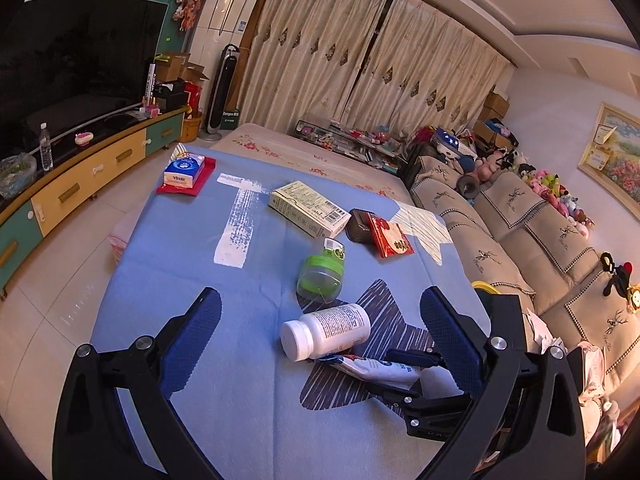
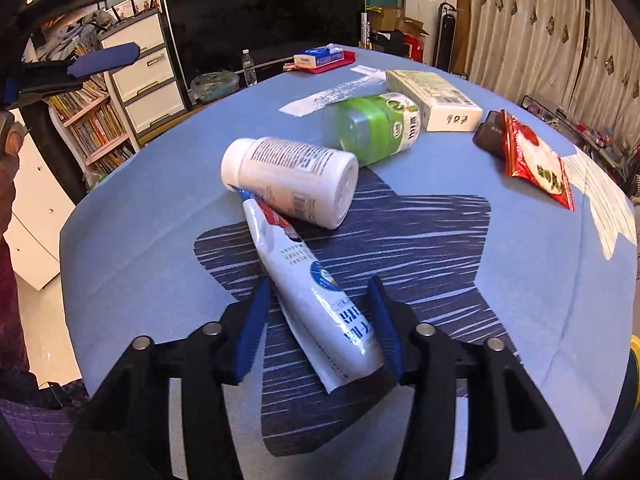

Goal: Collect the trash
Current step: 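Grasp the white toothpaste tube with the right gripper and lift it, then carry the toothpaste tube into the bin and open the right gripper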

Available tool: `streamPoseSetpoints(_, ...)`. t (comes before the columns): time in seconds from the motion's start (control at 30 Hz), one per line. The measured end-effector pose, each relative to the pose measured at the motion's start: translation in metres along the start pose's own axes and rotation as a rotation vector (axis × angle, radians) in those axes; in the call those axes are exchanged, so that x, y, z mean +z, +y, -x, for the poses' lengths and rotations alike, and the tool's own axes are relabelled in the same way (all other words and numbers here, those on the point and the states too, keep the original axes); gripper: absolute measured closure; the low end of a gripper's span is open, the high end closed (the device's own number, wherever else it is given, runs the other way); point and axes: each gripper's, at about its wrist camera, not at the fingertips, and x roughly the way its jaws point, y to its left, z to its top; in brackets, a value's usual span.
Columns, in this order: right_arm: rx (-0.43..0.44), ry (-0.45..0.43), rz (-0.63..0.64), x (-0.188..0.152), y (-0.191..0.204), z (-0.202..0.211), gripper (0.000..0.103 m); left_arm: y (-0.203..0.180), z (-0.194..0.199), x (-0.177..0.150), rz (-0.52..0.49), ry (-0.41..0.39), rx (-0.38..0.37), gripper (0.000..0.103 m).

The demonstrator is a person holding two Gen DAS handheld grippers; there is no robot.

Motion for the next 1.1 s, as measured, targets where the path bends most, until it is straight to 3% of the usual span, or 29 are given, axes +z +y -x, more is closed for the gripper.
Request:
streamPoseSetpoints(0.17, 0.017, -0.016, 0.004, -0.003, 0.009, 0.008, 0.088, 0.000, -0.003, 0.001, 0.007, 0.006, -0.002, 0.005)
streamPoseSetpoints(0.47, 0.029, -0.090, -0.071, -0.023, -0.006, 0.045, 0.088, -0.014, -0.014, 0.000, -0.021, 0.033, -0.009, 0.005)
streamPoseSetpoints(0.67, -0.091, -0.129, -0.242, -0.044, -0.078, 0.071, 0.088, -0.024, -0.039, -0.002, -0.025, 0.071, -0.008, 0.005)
streamPoseSetpoints(0.83, -0.253, -0.152, -0.484, -0.076, -0.176, 0.095, 0.088, -0.029, -0.062, -0.006, -0.026, 0.104, -0.003, 0.005)
streamPoseSetpoints(1.0, -0.430, -0.109, -0.719, -0.126, -0.266, 0.106, 0.088, -0.032, -0.079, -0.012, -0.024, 0.129, 0.002, 0.005)
streamPoseSetpoints(1.1, -0.505, -0.060, -0.794, -0.149, -0.302, 0.101, 0.088, -0.033, -0.086, -0.016, -0.031, 0.143, 0.005, 0.005)
